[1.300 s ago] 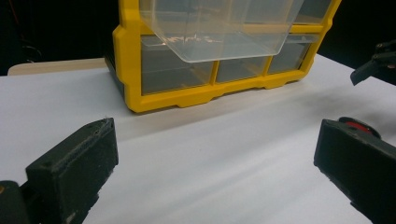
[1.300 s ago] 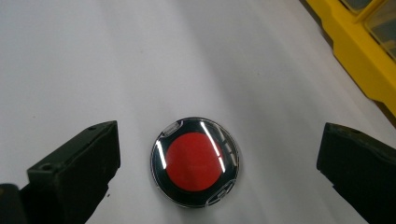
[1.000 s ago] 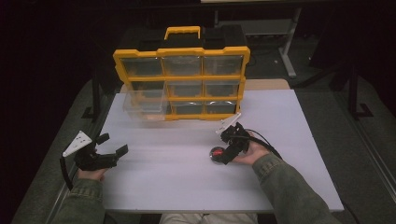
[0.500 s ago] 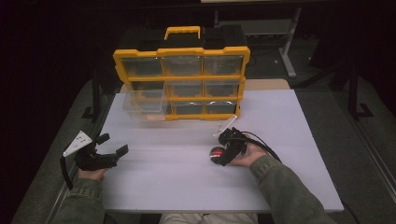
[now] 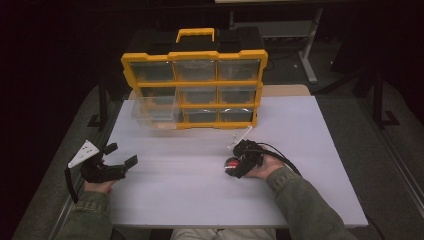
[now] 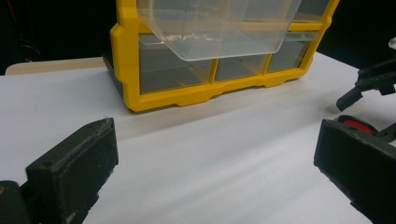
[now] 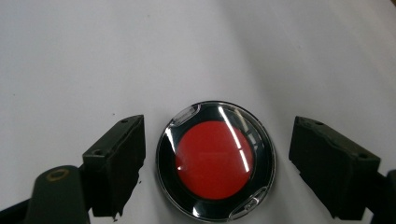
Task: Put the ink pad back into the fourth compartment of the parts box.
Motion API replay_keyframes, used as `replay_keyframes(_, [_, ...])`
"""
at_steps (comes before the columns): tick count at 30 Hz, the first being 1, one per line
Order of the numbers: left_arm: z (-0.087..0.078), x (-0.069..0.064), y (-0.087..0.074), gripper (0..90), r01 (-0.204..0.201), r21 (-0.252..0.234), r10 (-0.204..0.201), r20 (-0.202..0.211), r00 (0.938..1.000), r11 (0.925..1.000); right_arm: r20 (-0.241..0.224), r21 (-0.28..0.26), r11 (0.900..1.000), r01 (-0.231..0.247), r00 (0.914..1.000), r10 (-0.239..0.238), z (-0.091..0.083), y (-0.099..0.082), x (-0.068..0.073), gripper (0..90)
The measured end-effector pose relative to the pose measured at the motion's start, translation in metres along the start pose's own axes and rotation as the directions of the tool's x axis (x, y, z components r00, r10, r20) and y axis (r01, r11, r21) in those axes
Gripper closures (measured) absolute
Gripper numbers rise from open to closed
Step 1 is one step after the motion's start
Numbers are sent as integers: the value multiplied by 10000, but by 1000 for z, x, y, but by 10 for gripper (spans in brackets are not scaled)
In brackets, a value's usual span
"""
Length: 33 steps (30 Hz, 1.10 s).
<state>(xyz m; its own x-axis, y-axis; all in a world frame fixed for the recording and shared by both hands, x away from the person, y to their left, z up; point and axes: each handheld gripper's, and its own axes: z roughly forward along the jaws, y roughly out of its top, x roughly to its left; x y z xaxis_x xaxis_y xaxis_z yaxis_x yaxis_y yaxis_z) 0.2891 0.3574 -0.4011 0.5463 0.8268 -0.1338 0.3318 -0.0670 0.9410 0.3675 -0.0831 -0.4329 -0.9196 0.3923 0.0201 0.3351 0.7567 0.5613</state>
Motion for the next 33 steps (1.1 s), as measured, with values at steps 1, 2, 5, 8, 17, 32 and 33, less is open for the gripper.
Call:
replay_keyframes(1, [0, 0, 0, 0, 0, 0, 0, 0, 10000, 10000, 0, 0, 10000, 0, 10000, 0, 0, 0, 0, 187])
replay_keyframes(2, [0, 0, 0, 0, 5, 27, -5, -3, 10000, 10000, -2, -2, 10000, -28, 10000, 28, 0, 0, 0, 194])
replay_keyframes(5, [0, 0, 0, 0, 17, 35, -17, 9, 10000, 10000, -22, -55, 9999, -98, 9999, 98, 0, -2, -1, 222])
replay_keyframes(8, [1, 0, 0, 0, -1, 56, 1, 39, 10000, 10000, -70, -52, 10000, -78, 9999, 78, 0, -3, -2, 240])
replay_keyframes(17, [1, 0, 0, 0, -10, 66, 10, 68, 10000, 10000, -95, -41, 9999, 150, 9998, -150, 3, -4, 0, 283])
replay_keyframes(32, [1, 0, 0, 0, -23, 75, 22, 97, 10000, 10000, -169, -242, 9994, -261, 9995, 257, 2, -6, -3, 288])
replay_keyframes(33, [1, 0, 0, 0, -27, 74, 27, 98, 9999, 10000, -174, -274, 9993, -251, 9995, 246, 2, -6, -3, 288])
